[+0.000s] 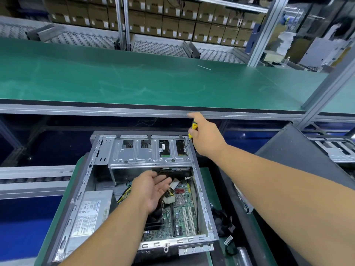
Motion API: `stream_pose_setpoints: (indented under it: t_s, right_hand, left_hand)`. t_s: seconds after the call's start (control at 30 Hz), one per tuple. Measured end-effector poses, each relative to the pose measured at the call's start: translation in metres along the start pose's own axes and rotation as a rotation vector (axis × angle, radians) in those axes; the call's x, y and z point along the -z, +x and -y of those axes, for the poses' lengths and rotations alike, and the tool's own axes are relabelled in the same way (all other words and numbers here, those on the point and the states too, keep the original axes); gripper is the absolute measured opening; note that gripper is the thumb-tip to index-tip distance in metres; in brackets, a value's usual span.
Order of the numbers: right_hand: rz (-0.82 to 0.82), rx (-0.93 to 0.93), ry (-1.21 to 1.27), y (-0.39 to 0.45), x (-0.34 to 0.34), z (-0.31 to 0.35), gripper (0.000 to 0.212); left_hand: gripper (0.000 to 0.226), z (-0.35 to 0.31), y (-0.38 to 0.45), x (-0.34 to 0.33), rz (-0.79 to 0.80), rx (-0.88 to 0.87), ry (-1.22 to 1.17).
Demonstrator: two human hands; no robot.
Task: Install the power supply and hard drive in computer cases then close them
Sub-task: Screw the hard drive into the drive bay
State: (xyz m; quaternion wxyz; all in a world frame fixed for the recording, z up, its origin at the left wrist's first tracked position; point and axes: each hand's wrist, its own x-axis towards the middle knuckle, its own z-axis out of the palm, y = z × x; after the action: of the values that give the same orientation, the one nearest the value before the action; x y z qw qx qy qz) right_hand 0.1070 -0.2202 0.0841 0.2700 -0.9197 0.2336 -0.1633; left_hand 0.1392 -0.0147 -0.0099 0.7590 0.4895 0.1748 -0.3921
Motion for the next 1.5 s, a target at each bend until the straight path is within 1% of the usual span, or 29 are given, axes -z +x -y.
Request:
stream_pose_setpoints:
  t_s: [0.07,0.1,0.2,0.3,0.37,0.47,0.53,0.6,0.67,0.7,0.73,0.8,0.87,0.93,1.0,1.07,1.1,1.17,1.23,1.27,1.37,1.43,1.5]
  right_hand:
    - [-0.065,-0.043,-0.026,-0.001,-0.003,0.001,0.022]
    - [-0.097,-0.077,-0.022,-0.002,-0.004,0.002,0.013]
    - [-0.174,-0.136,-0.01,-0.009,-0.005,0.006,0.027]
    - [-0.306,-0.187,0.137,-0.031,-0.003,0.004,0.024]
    - [-0.393,-0.23,0.319,-0.054,0.001,-0.001,0.02]
    - [-0.479,-0.38,0.794,-0.096,0.001,-0.014,0.02]
    - [-0.524,-0.554,1.034,-0.127,0.0,-0.031,0.024]
    - [-0.567,-0.769,1.211,-0.157,0.003,-0.054,0.024]
    - [-0.608,-0.923,1.398,-0.184,0.01,-0.08,0.014]
    - [-0.621,-0.972,1.482,-0.197,0.015,-0.093,0.009]
    - [-0.624,-1.001,1.549,-0.21,0.019,-0.107,0.008]
    - [-0.611,-1.023,1.646,-0.234,0.025,-0.135,0.012]
    - [-0.589,-1.058,1.702,-0.258,0.027,-0.154,0.01]
    - [-0.568,-1.115,1.736,-0.28,0.024,-0.167,0.007]
    - [-0.527,-1.149,1.826,-0.302,0.017,-0.179,0.01]
    - [-0.435,-1.175,1.874,-0.322,0.01,-0.187,0.015]
    - [-0.384,-1.193,1.877,-0.331,0.008,-0.191,0.016]
    - [-0.307,-1.24,1.863,-0.345,0.005,-0.2,0.018]
    - [-0.237,-1.246,1.835,-0.354,0.005,-0.211,0.025]
    - [-0.195,-1.23,1.813,-0.356,0.005,-0.217,0.027]
    - [-0.1,-1.185,1.733,-0.357,0.01,-0.231,0.031]
    - [-0.061,-1.154,1.689,-0.352,0.013,-0.237,0.034]
    - [-0.016,-1.127,1.653,-0.343,0.014,-0.239,0.039]
  left_hand:
    - [0.018,0.002,-0.009,0.0,-0.093,-0.074,0.066]
    - [0.015,0.003,-0.016,0.0,-0.13,-0.124,0.105]
    - [0.017,0.01,-0.038,0.008,-0.181,-0.283,0.302]
    - [0.021,0.019,-0.059,0.025,-0.153,-0.407,0.469]
    - [0.02,0.024,-0.072,0.034,-0.136,-0.462,0.557]
    - [0.02,0.031,-0.087,0.04,-0.101,-0.548,0.63]
    - [0.022,0.036,-0.097,0.038,-0.04,-0.586,0.643]
    - [0.023,0.044,-0.109,0.031,0.044,-0.611,0.667]
    - [0.025,0.057,-0.122,0.021,0.139,-0.625,0.712]
    - [0.026,0.064,-0.128,0.015,0.183,-0.622,0.723]
    - [0.025,0.07,-0.132,0.007,0.221,-0.618,0.719]
    - [0.02,0.084,-0.136,-0.014,0.274,-0.603,0.703]
    - [0.018,0.101,-0.136,-0.04,0.307,-0.573,0.71]
    - [0.019,0.122,-0.132,-0.064,0.32,-0.549,0.806]
    - [0.02,0.147,-0.122,-0.084,0.343,-0.516,1.025]
    - [0.021,0.172,-0.108,-0.096,0.339,-0.488,1.34]
    - [0.024,0.184,-0.1,-0.101,0.316,-0.474,1.525]
    - [0.04,0.206,-0.082,-0.107,0.226,-0.432,1.886]
    - [0.053,0.221,-0.068,-0.11,0.136,-0.385,2.15]
    - [0.056,0.225,-0.062,-0.11,0.104,-0.362,2.253]
    - [0.054,0.227,-0.045,-0.108,0.049,-0.352,2.475]
    - [0.051,0.223,-0.037,-0.107,0.018,-0.374,2.528]
    - [0.048,0.218,-0.034,-0.109,-0.006,-0.353,2.527]
